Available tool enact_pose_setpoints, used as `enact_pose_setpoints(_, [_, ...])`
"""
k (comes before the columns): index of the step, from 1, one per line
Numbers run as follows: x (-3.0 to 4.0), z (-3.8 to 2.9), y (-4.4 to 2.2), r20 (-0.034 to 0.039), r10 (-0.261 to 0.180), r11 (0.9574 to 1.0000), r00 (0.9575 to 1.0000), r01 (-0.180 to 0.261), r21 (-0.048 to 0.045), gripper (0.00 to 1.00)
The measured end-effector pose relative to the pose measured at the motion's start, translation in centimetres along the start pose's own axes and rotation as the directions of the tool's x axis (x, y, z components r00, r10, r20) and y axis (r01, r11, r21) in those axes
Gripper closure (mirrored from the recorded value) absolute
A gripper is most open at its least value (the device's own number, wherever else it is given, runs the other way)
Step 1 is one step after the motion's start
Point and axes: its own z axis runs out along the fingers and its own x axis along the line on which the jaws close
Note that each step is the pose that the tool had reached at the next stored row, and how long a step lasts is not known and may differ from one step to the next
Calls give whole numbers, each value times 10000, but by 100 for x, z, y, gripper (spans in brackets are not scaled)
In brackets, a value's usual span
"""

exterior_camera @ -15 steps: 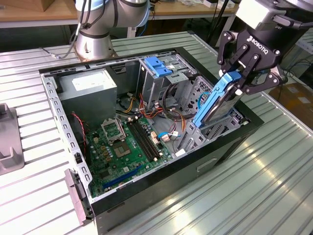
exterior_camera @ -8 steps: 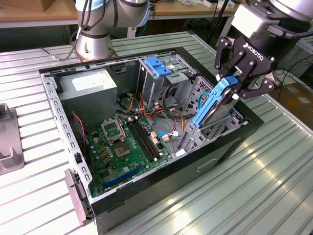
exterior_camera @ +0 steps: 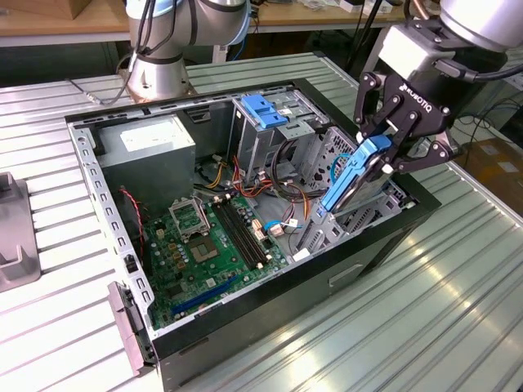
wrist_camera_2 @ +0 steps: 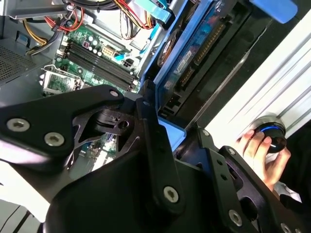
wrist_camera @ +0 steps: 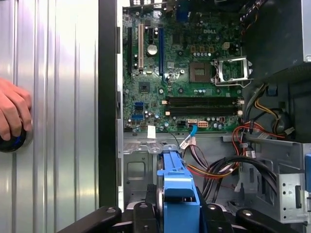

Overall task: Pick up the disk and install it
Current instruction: 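Insert the disk into the insertion slot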

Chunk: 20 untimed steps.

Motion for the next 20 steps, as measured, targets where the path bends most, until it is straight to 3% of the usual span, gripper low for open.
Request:
enact_pose_setpoints(14, [16, 239, -12, -5, 0, 10000, 10000, 0, -1, 63])
enact_pose_setpoints(20, [19, 254, -13, 15, -1, 10000, 10000, 1, 2, 62])
